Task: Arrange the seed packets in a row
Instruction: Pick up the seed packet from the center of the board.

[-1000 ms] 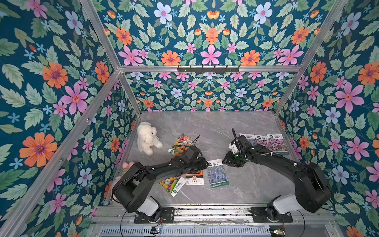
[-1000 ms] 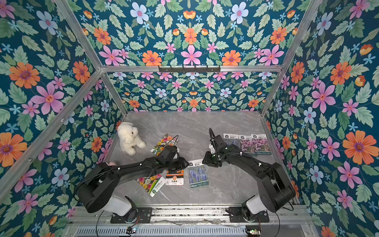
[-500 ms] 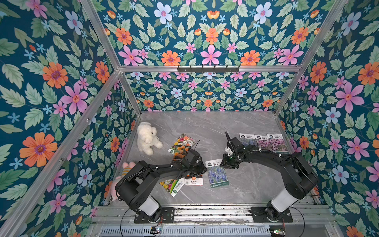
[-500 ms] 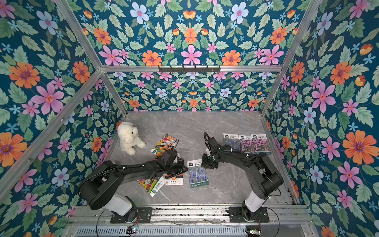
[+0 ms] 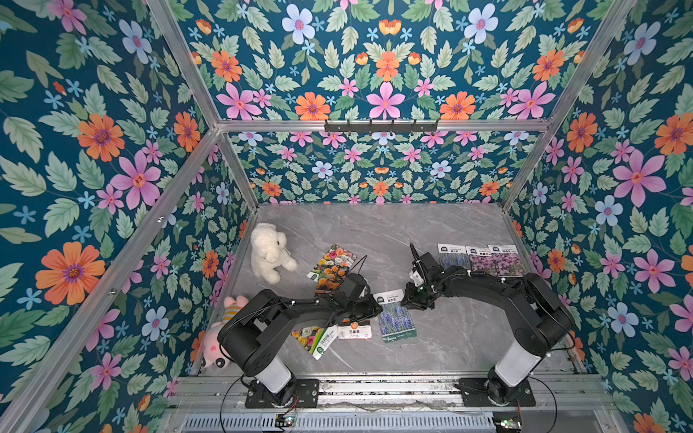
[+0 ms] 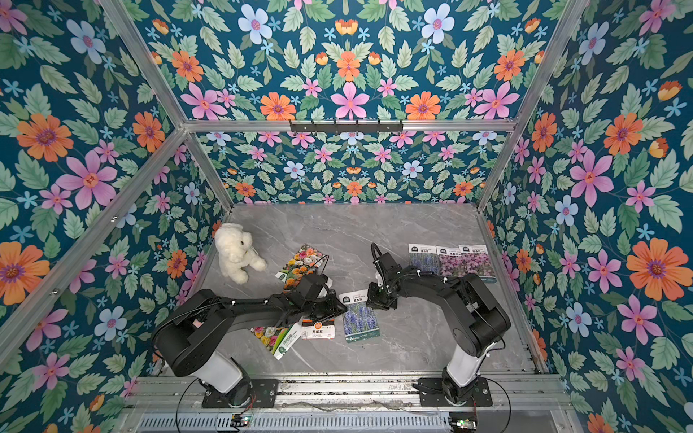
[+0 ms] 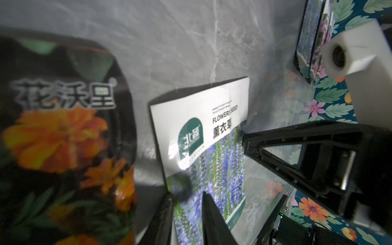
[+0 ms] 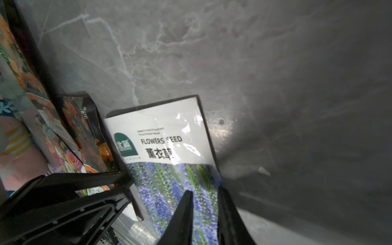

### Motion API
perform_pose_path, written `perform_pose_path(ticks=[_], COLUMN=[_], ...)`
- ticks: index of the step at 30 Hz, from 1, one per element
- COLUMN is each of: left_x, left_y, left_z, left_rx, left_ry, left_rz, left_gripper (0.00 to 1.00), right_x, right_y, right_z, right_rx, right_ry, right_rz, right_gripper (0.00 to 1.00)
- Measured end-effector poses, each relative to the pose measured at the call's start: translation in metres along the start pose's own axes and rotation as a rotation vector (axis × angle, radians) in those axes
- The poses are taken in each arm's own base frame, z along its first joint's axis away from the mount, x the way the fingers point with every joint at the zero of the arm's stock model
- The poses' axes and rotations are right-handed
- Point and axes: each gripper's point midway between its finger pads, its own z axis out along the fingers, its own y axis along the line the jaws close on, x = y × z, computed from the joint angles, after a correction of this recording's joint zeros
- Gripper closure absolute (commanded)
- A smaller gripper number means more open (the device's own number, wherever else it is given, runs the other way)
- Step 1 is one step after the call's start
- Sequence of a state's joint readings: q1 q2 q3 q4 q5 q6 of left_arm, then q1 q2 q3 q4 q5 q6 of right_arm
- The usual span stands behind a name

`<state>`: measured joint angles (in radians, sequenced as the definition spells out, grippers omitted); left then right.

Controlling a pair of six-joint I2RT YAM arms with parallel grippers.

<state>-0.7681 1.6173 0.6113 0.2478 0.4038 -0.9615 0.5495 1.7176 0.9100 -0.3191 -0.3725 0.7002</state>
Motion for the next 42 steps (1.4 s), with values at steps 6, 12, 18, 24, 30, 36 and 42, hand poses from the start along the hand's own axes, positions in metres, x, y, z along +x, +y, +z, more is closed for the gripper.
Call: perform_pose_path(ticks=[6,12,18,24,30,36,42], left_x=[-0.002,-0.002,-0.012,-0.02,-0.024,-0.026,-0.031], left_y=[-0.008,-0.013,-0.023,-0.028,-0.027,-0.025,-0.034], left_z=[0.002,0.003,0.011,0.017,0.009,-0.005,-0.012], left_rx=[0.042,0.071,0.082,0.121,0.12,0.134,0.155], left_ry=[-0.001,-0.002,0.006,0.009,0.0,-0.02,-0.041], left_rz=[0.012,0.026,0.08,0.099,0.105,0.105,0.148], left_gripper=[0.57,0.51,0.49,0.5,0.58,0.78,1.0], right_x=[0.002,0.0,0.0,-0.002,-0.003,-0.004,-0.008], right_y=[-0.002,-0.001,-0.001,0.0,0.001,0.001,0.002], right_z=[0.002,0.004,0.006,0.008,0.009,0.008,-0.004], right_rx=[0.002,-0.009,-0.011,-0.015,-0.014,-0.01,-0.025], right_ry=[0.003,-0.002,0.0,0.002,0.002,-0.001,-0.049], right_rz=[0.011,0.026,0.031,0.033,0.038,0.044,0.04], right_gripper=[0.75,0.75,0.75,0.76,0.76,0.76,0.57])
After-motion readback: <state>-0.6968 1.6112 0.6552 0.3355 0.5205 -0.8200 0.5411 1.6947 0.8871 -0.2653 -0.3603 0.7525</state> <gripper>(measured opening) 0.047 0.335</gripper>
